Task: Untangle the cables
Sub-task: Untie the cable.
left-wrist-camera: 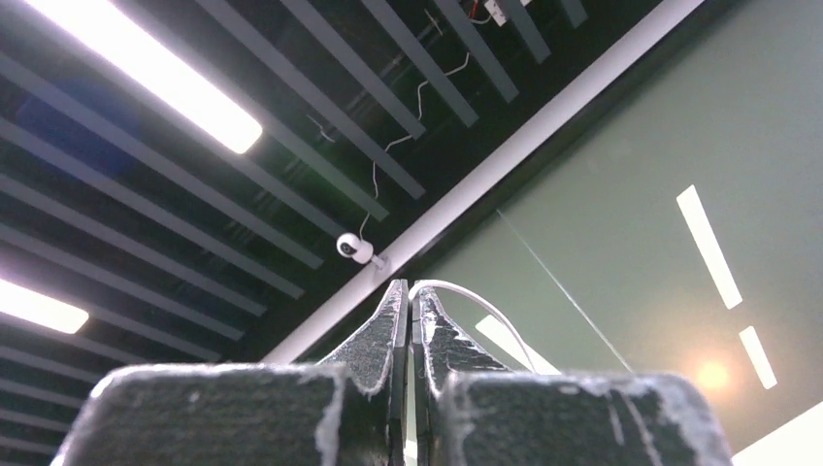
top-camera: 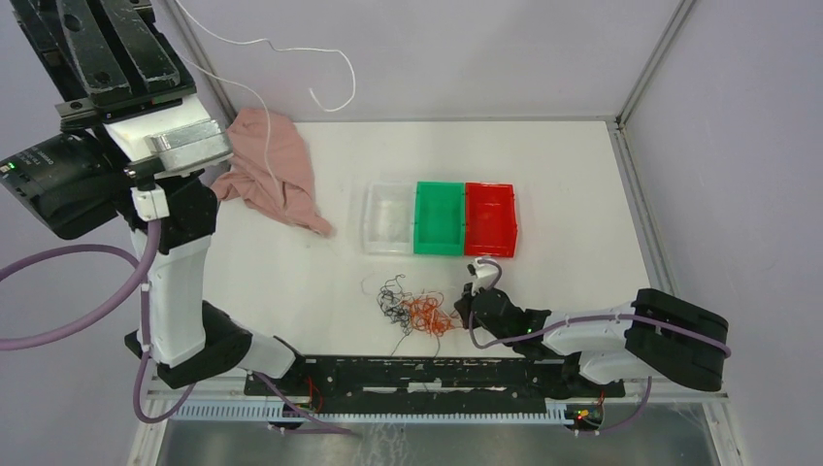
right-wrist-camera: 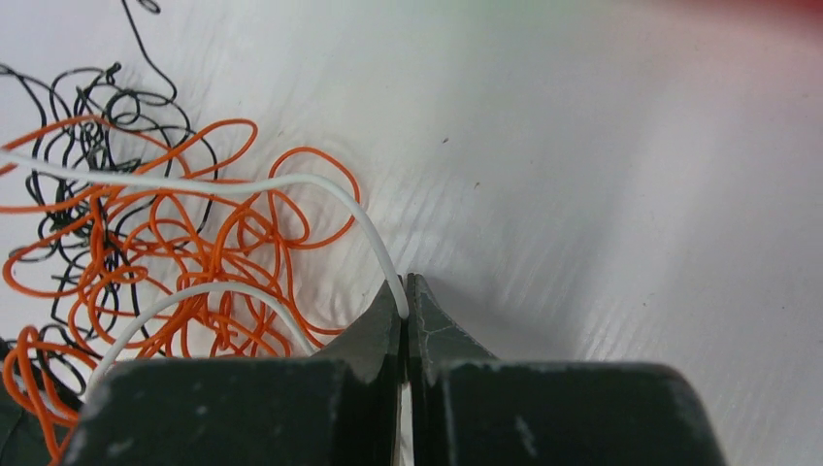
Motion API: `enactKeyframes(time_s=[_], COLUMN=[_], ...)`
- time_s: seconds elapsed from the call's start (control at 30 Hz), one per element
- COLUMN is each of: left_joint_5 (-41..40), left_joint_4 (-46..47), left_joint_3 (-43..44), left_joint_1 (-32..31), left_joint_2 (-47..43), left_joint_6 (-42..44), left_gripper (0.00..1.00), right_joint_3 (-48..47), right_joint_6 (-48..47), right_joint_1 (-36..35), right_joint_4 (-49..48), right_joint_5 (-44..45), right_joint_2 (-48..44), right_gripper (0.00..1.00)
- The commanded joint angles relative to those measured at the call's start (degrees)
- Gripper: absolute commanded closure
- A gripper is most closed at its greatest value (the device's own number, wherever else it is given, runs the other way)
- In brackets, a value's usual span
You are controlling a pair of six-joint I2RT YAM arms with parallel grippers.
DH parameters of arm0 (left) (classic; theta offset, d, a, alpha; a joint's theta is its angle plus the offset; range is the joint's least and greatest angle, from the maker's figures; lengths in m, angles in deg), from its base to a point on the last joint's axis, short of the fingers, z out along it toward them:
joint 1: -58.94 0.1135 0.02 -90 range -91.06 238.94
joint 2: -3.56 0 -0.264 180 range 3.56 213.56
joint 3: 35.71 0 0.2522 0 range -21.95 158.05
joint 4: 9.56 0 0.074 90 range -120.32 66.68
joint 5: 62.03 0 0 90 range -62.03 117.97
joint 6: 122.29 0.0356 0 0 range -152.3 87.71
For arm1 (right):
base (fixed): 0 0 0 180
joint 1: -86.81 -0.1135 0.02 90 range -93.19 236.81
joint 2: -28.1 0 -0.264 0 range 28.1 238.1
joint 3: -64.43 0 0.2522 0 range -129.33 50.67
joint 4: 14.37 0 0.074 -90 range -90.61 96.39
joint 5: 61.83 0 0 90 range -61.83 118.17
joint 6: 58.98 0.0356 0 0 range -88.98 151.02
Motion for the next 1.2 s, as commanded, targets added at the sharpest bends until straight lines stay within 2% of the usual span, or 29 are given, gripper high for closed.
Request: enactKeyframes(time_s=[0.0, 0.2, 0.37, 0.57, 0.7, 0.97, 1.17], left_joint_5=[3.4, 2.9, 0.2, -0.9, -2.5, -4.2, -5.0], left_joint_4=[1.3, -0.3, -3.2, -18.3, -22.1, -21.5, -19.5], left_joint_3=[2.5, 1.1, -12.4, -23.3, -27.9, -38.5, -43.2], left_joint_1=[-0.1, -0.1, -0.1, -0.1, -0.1, -0.1, -0.1], left_joint_2=[0.7, -0.6, -7.4, -11.6, -12.0, -11.9, -10.1], left_joint_6=[6.9, 6.2, 3.0, -1.9, -3.8, -5.2, -5.6], left_gripper=[0.97, 0.97, 0.97, 0.97, 0.97, 0.97, 0.97], right_joint_3=[2.1, 2.9, 0.0, -6.2, -11.0, -15.6, -16.5], right_joint_6=[8.7, 10.5, 5.9, -0.9, -3.5, -5.6, -6.4], right_joint_1=[-0.2, -0.7, -0.8, -0.8, -0.8, -0.8, -0.8], right_joint_4=[6.4, 4.0, 6.3, 11.5, 15.8, 21.4, 24.3], right_joint_5=[5.0, 6.4, 5.7, 1.8, -1.4, -2.1, -1.6], right_joint_2=[4.5, 5.7, -1.4, -13.0, -17.5, -22.9, -25.8], right_gripper=[0.99, 0.99, 0.99, 0.99, 0.99, 0.99, 0.99])
